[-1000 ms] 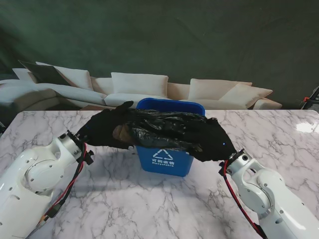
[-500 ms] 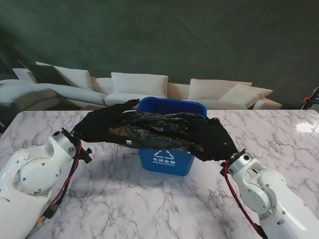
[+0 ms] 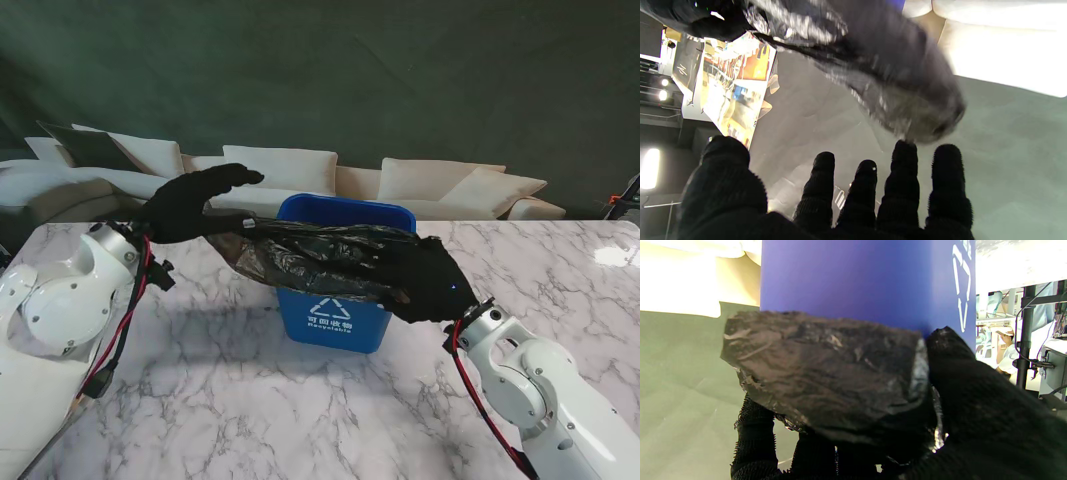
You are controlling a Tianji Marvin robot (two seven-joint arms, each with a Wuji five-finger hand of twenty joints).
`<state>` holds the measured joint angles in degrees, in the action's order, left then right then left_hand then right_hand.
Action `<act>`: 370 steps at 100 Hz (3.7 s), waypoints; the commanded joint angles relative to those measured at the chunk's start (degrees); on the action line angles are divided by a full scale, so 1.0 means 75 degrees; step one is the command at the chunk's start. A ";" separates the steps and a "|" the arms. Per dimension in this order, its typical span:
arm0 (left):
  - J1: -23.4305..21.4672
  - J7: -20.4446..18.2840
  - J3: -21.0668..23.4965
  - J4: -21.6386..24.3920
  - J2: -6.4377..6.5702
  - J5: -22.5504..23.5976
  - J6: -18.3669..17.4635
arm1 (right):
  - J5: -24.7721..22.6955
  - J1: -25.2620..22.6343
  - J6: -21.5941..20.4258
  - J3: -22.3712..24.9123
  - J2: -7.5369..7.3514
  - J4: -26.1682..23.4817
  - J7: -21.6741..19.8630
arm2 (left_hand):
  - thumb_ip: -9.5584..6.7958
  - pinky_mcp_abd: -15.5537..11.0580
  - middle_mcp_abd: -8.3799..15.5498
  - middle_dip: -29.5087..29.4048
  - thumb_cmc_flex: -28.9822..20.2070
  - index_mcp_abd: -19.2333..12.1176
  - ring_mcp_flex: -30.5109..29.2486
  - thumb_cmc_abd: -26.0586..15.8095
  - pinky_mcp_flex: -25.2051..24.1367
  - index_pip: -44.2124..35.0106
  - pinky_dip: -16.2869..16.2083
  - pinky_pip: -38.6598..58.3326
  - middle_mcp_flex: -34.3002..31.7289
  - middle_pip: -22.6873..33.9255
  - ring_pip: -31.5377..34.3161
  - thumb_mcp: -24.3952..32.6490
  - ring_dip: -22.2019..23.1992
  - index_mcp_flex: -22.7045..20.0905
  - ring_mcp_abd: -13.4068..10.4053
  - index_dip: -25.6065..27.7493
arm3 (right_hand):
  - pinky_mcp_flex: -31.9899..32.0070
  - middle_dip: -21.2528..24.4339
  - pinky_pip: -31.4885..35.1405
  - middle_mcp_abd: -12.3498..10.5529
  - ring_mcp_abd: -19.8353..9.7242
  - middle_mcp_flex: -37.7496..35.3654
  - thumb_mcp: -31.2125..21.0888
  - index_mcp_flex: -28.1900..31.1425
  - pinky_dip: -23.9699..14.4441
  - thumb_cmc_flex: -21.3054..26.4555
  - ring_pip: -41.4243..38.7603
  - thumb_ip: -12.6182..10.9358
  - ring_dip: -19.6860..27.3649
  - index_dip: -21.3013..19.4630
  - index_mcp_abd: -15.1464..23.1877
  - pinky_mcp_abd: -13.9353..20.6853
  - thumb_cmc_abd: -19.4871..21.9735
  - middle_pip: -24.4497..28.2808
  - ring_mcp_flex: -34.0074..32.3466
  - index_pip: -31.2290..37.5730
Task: Fit the garbage bag over the bin
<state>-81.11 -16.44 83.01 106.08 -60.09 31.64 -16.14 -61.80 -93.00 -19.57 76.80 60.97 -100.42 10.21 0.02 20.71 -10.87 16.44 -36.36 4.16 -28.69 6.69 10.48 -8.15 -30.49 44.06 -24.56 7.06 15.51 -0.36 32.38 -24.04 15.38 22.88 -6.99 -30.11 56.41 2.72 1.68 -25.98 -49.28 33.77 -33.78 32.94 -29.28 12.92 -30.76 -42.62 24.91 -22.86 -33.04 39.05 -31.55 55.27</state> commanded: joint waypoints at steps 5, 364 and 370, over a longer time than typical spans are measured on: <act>0.0326 -0.0077 -0.0209 -0.0106 0.0007 0.0225 0.0165 | -0.0006 -0.0021 0.0057 -0.0016 -0.0007 0.0063 -0.0029 | 0.0072 -0.0122 0.0161 0.0099 -0.0180 -0.0037 0.0265 -0.0071 -0.0202 0.0120 0.0113 -0.0197 -0.0568 0.0041 -0.0227 -0.0090 -0.0135 0.0125 -0.0231 0.0046 | 0.0019 -0.0020 0.0021 -0.0098 0.0164 -0.0059 -0.0722 0.0434 0.0051 0.0933 -0.0084 -0.0149 0.0078 -0.0142 0.1186 0.0123 0.0476 -0.0013 -0.0343 0.0160; 0.3421 0.0010 -0.3283 -0.4187 -0.0785 -0.3322 0.3905 | 0.0240 -0.0172 -0.0930 0.0384 -0.0014 -0.0014 -0.0164 | -0.0179 -0.0808 0.0350 0.1488 -0.4087 0.0126 -0.1279 0.0456 0.0516 -0.1762 -0.1023 0.1813 -0.1894 0.1868 0.1836 0.0510 0.1582 -0.1215 -0.0320 0.1170 | 0.0094 0.0026 -0.0148 0.0093 0.0218 0.0605 0.1001 -0.1384 -0.0019 -0.3955 0.0273 -0.0812 0.0114 0.1174 -0.2260 0.0188 -0.0096 -0.0223 0.0080 -0.2437; 0.3451 0.0037 -0.3346 -0.4271 -0.0806 -0.3348 0.3922 | 0.0254 -0.0183 -0.0967 0.0409 -0.0009 -0.0014 -0.0128 | -0.0186 -0.0810 0.0372 0.1600 -0.4147 0.0139 -0.1290 0.0472 0.0525 -0.1725 -0.1045 0.1881 -0.1909 0.1975 0.1929 0.0531 0.1667 -0.1198 -0.0335 0.1149 | 0.0142 0.0142 -0.0193 0.0122 0.0281 0.0739 0.0885 -0.1649 -0.0006 -0.4163 0.0461 -0.0737 0.0259 0.1476 -0.2554 0.0210 -0.0124 -0.0277 0.0165 -0.2874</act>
<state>-55.34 -15.20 58.16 75.74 -65.87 7.36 12.54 -59.98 -93.96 -26.69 79.53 60.84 -100.73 8.93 -1.14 14.09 -8.56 27.09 -61.75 4.82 -37.02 10.27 13.97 -21.85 -37.04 56.30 -37.57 20.20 28.24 -0.10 43.88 -32.26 12.92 30.87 -7.30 -29.97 56.16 2.78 1.04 -22.81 -40.53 24.63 -33.69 5.12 -26.96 7.33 -29.96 -33.74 8.51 -22.28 -32.42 37.98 -31.42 36.13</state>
